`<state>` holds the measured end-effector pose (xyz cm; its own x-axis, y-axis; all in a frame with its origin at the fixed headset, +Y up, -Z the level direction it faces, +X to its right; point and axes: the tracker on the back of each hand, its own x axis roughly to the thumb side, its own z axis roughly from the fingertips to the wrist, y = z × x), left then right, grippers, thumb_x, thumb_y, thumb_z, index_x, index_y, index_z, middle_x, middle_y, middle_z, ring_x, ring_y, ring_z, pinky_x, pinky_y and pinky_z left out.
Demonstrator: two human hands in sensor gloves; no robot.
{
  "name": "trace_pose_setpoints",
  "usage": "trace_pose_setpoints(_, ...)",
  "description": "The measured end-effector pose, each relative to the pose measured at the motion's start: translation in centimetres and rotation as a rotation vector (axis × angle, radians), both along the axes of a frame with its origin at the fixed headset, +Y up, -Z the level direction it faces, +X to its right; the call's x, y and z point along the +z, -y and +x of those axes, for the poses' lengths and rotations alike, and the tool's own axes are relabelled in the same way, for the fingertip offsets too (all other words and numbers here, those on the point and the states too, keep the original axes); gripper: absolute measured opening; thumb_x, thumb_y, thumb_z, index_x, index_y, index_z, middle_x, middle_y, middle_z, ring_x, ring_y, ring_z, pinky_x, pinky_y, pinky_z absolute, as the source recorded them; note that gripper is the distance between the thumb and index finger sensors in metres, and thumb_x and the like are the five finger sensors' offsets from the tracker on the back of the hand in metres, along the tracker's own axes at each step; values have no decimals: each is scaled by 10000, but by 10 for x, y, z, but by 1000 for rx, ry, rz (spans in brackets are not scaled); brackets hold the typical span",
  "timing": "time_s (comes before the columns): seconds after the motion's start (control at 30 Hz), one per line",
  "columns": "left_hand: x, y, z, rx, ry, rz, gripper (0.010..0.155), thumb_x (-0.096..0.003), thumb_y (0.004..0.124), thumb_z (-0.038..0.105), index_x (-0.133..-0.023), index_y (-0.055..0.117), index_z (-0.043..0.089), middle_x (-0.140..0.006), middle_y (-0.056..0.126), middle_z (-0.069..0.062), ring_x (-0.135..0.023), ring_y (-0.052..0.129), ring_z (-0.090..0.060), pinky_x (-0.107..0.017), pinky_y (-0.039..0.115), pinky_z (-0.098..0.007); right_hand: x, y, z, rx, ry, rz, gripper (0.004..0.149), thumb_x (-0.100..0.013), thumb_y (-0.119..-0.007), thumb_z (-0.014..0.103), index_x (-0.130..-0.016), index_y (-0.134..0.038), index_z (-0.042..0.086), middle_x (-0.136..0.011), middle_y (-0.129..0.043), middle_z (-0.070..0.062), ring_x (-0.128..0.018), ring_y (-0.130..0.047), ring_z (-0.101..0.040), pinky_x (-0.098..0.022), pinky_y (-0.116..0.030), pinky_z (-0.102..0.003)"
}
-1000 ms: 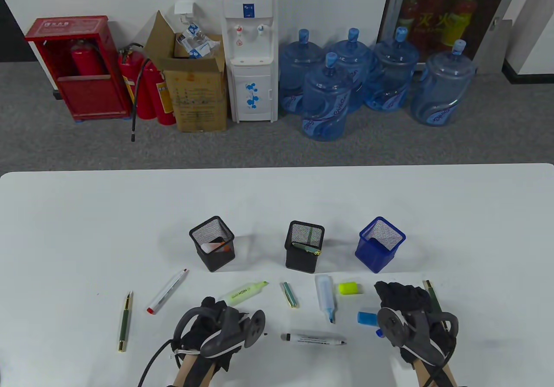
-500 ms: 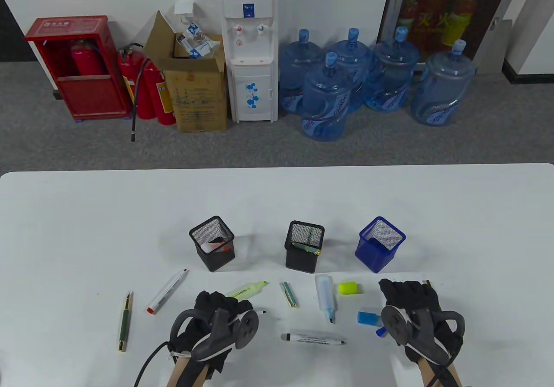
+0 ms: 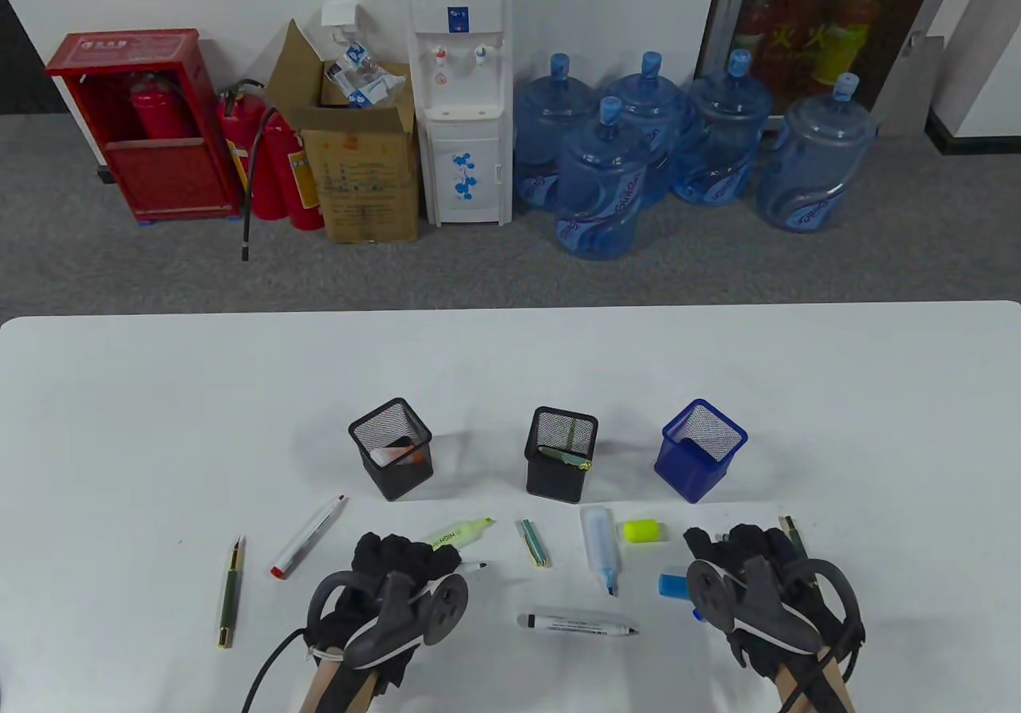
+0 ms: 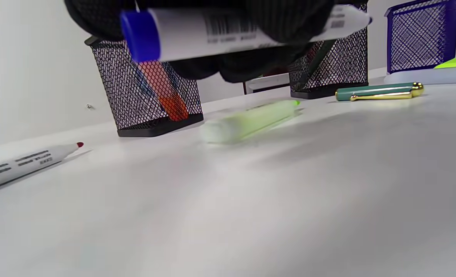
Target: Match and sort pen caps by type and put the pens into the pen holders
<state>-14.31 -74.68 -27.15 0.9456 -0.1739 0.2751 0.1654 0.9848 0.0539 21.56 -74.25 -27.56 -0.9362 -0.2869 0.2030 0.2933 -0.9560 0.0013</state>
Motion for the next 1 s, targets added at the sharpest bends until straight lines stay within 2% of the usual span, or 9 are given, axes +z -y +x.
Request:
trace_pose_setpoints(0.17, 0, 0, 0, 0, 0, 6, 561, -412, 702, 319, -968, 687, 394, -905, 881, 101, -856, 881, -249, -759, 601, -640, 0, 8, -6, 12, -25, 36, 862, -216, -932, 484, -1014, -643, 337, -827, -951, 230, -925, -835, -144, -738, -669, -496)
trace_pose_setpoints(0.33, -1, 3, -2, -13, -5, -1, 560, -410, 712, 323, -964, 694, 395, -903, 887, 103, -852, 888, -248, -758, 605, -640, -3, 17, -5, 5, -28, 19, 833, -212, -942, 468, -989, -677, 327, -770, -978, 243, -888, -885, -103, -729, -695, -478)
trace_pose_setpoints(0.5, -1, 2, -4, -7, -22, -12, 563, -410, 714, 329, -968, 683, 399, -910, 881, 107, -856, 886, -247, -760, 608, -637, -3, 21, -2, -12, -36, 83, 794, -205, -952, 439, -955, -709, 346, -713, -991, 266, -854, -919, -61, -712, -741, -452)
trace_pose_setpoints(0.7, -2, 4, -4, -19, -23, -23, 564, -409, 715, 328, -968, 683, 400, -908, 883, 109, -856, 888, -247, -761, 608, -637, -1, 19, -3, -5, -45, 107, 763, -206, -951, 430, -933, -736, 343, -685, -999, 272, -830, -929, -46, -709, -746, -446)
trace_pose_setpoints(0.9, -2, 4, -5, -16, -24, -18, 563, -411, 710, 327, -969, 680, 397, -908, 881, 106, -854, 888, -247, -761, 606, -638, 0, 18, -3, -1, -47, 84, 748, -239, -919, 414, -952, -737, 281, -728, -1008, 226, -832, -920, -75, -725, -707, -474)
trace_pose_setpoints(1.0, -2, 2, -5, 1, -22, 1, 564, -414, 701, 326, -972, 671, 395, -911, 874, 103, -853, 893, -252, -758, 609, -639, 0, 6, 2, -61, -33, 103, 729, -267, -890, 404, -966, -728, 273, -756, -1012, 203, -844, -911, -105, -727, -694, -488)
